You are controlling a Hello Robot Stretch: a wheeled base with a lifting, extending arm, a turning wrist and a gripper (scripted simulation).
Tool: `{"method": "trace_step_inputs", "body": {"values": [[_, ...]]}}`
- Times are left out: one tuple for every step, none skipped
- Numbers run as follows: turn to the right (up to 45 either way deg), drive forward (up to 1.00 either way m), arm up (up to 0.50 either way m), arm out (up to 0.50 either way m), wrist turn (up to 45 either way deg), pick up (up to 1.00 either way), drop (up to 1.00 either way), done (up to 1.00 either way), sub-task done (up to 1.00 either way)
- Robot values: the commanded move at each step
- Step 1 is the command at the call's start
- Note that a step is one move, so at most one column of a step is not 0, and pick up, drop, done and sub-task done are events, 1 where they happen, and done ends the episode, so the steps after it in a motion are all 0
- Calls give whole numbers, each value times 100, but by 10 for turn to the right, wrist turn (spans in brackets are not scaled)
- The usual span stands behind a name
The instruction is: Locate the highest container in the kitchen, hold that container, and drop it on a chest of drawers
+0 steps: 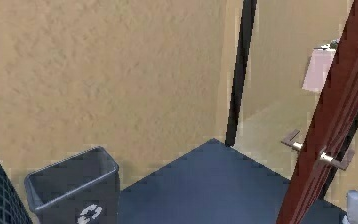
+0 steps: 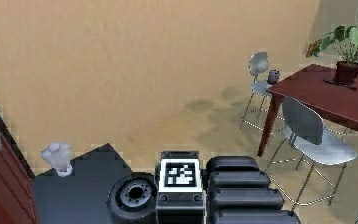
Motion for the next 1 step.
{"method": "trace_step_inputs", "body": {"values": [[120, 0, 0, 0, 0, 0, 0, 0, 0]]}}
